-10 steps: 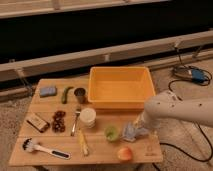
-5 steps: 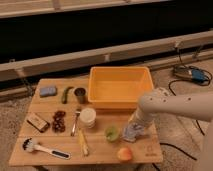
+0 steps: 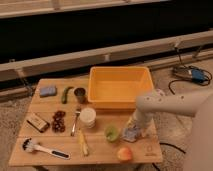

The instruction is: Place towel in metal cup

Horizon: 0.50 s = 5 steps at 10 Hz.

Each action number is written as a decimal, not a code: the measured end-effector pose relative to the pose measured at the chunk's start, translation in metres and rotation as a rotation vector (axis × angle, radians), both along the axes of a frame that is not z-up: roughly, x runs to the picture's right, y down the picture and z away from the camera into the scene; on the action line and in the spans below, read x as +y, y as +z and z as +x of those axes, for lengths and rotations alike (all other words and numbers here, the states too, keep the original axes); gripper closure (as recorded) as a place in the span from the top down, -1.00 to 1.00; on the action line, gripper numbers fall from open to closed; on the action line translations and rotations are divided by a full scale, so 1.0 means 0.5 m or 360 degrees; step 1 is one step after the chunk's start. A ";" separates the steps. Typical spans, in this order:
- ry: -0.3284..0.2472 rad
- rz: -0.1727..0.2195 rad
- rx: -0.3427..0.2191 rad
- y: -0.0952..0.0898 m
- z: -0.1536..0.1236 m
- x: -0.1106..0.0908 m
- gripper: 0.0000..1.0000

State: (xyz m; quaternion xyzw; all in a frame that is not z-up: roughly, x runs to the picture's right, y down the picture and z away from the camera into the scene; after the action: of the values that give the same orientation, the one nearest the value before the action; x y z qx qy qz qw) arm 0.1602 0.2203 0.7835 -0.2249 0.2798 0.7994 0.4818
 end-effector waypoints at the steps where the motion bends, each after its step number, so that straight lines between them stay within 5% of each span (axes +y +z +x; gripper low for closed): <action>1: -0.0006 -0.0020 -0.0006 0.002 -0.004 0.005 0.18; 5: -0.0021 -0.0073 0.0004 0.003 -0.010 0.020 -0.59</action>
State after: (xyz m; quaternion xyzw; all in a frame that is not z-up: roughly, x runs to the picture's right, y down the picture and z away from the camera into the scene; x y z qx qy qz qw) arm 0.1551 0.2301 0.7850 -0.2331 0.3000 0.7899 0.4813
